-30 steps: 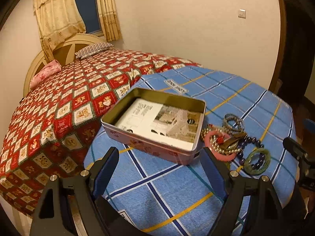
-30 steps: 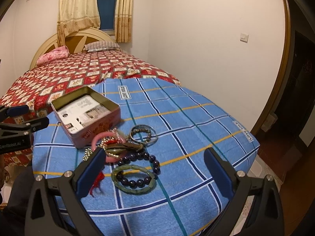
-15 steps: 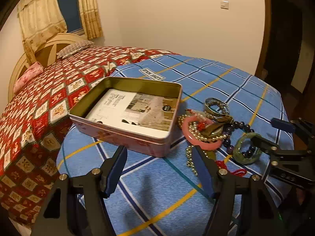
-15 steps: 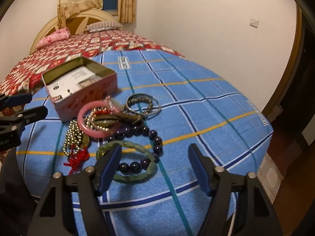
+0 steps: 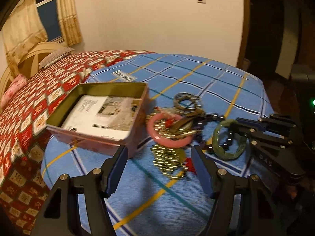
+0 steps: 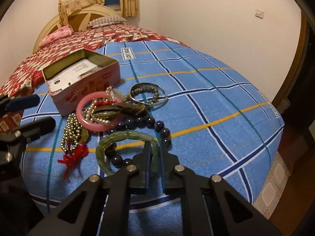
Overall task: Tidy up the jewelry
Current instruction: 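Reach the right gripper to the green jade bangle and close on it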
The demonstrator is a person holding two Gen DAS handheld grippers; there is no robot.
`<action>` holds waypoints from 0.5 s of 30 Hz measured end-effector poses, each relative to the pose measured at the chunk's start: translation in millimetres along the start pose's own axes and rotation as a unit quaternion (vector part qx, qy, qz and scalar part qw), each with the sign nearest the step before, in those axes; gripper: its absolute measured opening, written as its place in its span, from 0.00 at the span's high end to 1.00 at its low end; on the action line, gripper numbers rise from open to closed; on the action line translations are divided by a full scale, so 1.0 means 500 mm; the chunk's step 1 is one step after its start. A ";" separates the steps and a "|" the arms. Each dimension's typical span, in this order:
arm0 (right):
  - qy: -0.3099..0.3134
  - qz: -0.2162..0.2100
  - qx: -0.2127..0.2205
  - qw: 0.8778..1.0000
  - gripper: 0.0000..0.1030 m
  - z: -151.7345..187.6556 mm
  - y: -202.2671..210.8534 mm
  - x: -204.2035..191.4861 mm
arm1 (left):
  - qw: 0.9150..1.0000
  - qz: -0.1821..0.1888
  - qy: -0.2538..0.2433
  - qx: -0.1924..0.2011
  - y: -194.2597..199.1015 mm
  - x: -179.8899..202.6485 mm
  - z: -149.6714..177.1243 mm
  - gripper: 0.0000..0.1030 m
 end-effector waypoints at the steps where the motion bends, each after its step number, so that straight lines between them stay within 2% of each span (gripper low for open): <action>1: -0.002 0.001 0.004 1.000 0.90 0.002 0.007 0.004 | 1.000 0.003 -0.009 -0.002 -0.003 0.012 -0.001 0.36; 2: -0.002 0.004 0.006 1.000 0.90 -0.002 0.008 0.005 | 1.000 0.003 -0.015 -0.004 -0.006 0.019 -0.001 0.38; 3: -0.002 0.006 0.007 1.000 0.90 -0.001 0.010 0.007 | 1.000 0.004 -0.022 -0.008 -0.013 0.028 -0.001 0.44; 4: -0.002 0.008 0.008 1.000 0.90 -0.003 0.011 0.007 | 0.999 0.012 -0.029 -0.016 -0.023 0.039 0.000 0.55; 6: 0.000 0.016 0.010 1.000 0.90 -0.006 0.011 0.008 | 0.998 0.031 -0.033 -0.037 -0.045 0.055 0.008 0.67; 8: 0.000 0.015 0.009 1.000 0.90 -0.006 0.010 0.009 | 0.997 0.048 -0.032 -0.057 -0.064 0.063 0.014 0.75; 10: -0.001 0.015 0.010 1.000 0.91 -0.006 0.011 0.010 | 0.995 0.067 -0.028 -0.063 -0.067 0.069 0.018 0.92; 12: -0.003 0.015 0.012 1.000 0.91 -0.008 0.012 0.011 | 0.995 0.074 -0.029 -0.056 -0.061 0.072 0.018 0.99; 15: -0.006 0.013 0.019 1.000 0.91 -0.011 0.016 0.013 | 0.995 0.082 -0.025 -0.044 -0.046 0.071 0.016 1.00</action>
Point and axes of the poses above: each gripper's, at about its wrist camera, not at the fingertips, and y roughly against the way its jaws point, x to its right, z to its underside, the point moved 10 cm from there along -y, roughly the way its jaws point, and after that the axes turned 14 degrees about -x, right-handed, at the moved point
